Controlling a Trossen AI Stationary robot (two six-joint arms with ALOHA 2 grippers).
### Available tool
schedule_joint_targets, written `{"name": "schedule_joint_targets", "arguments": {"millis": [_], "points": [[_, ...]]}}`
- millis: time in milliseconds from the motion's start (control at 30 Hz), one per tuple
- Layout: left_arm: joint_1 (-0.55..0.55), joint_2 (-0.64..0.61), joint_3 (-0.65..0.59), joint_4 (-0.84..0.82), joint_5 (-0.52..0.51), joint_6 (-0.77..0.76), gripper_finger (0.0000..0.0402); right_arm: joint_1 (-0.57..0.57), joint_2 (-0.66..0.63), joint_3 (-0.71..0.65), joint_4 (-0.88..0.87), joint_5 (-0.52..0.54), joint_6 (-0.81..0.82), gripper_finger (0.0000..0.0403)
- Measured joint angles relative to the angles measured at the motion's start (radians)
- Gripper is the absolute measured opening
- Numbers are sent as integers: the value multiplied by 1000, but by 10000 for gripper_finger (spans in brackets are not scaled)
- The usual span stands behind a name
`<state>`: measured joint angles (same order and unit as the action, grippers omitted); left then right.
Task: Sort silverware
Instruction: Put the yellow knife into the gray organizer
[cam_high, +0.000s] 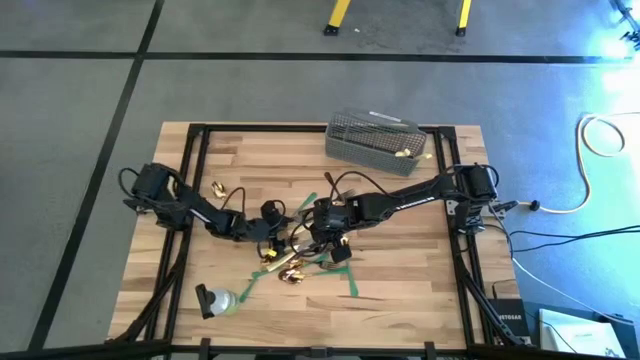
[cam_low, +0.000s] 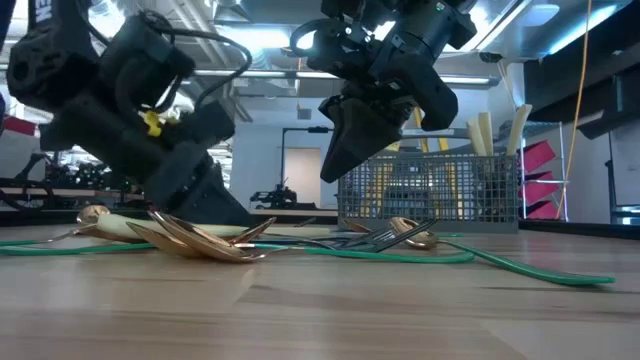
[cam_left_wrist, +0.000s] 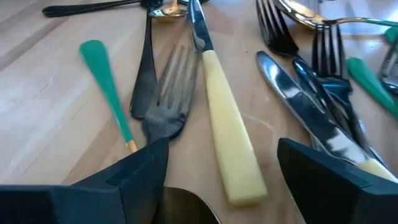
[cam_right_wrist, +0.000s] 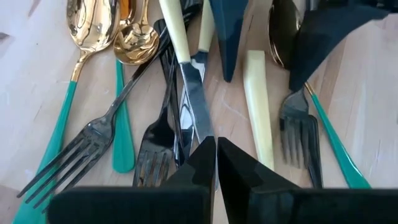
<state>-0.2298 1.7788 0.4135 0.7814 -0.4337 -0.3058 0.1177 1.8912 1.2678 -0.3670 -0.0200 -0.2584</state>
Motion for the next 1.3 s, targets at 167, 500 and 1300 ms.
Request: {"name": "schedule_joint_targets", "arguments": {"millis": [167, 500, 1300], "points": [[-1, 45, 27, -3, 1, -3, 284, 0, 0, 0, 0, 0, 0, 0], [-16, 47, 48, -34, -45, 30, 273, 0, 0, 0, 2, 0, 0, 0], [-20, 43, 45, -44, -51, 24, 65, 13, -5, 1, -68, 9, 3, 0]]}}
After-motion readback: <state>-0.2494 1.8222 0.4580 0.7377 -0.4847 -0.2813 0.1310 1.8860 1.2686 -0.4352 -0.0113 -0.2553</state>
